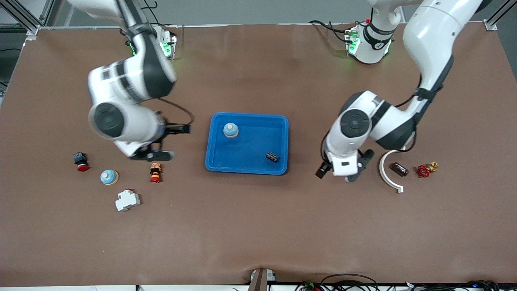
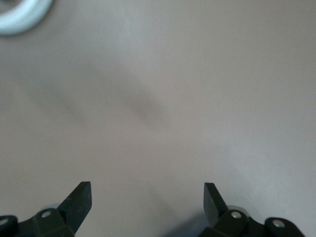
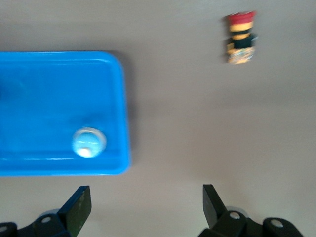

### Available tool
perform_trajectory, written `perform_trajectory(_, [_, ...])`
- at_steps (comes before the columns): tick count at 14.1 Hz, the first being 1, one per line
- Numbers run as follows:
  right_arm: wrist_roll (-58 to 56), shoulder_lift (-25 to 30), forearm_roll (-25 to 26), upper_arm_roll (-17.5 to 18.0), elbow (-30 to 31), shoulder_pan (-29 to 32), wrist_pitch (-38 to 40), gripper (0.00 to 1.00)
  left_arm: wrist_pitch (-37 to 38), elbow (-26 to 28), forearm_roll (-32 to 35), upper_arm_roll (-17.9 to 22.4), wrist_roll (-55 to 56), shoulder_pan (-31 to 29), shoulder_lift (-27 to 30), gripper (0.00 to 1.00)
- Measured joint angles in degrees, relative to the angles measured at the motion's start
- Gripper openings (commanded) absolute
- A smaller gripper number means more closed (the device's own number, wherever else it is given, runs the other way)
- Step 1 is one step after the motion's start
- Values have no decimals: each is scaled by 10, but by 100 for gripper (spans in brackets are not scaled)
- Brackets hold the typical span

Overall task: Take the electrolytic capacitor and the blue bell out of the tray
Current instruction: 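Open both grippers and move them back toward the blue tray, then grasp the bell with the right gripper while the left gripper grasps the capacitor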

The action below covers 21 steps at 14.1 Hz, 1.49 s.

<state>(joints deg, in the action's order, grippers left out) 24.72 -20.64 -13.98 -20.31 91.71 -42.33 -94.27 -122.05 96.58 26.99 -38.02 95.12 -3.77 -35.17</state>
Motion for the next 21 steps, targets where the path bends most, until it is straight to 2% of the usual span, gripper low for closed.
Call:
perform_trajectory(2, [85, -1, 0, 1, 25, -55, -60, 100, -31, -3, 0, 0, 58, 30, -16, 100])
perform_trajectory(5, [134, -7, 1, 1, 94, -102, -169, 100, -78, -20, 0, 2, 122, 74, -41, 99])
perform_trajectory(8, [136, -10, -1, 1, 156, -112, -254, 100, -98, -61, 0, 21, 165, 129, -77, 85])
perform_trajectory(10, [136, -13, -7, 2, 185, -120, -295, 100, -109, -87, 0, 51, 186, 171, -105, 79])
perform_trajectory(14, [138, -40, -51, 3, 192, -147, -329, 100, -132, -111, 0, 113, 199, 239, -149, 79])
perform_trajectory(17, [139, -59, -54, 4, 192, -157, -340, 100, -135, -115, 0, 119, 200, 246, -157, 79])
perform_trajectory(21, [139, -78, -54, 7, 192, -163, -345, 100, -135, -116, 0, 119, 200, 251, -158, 53])
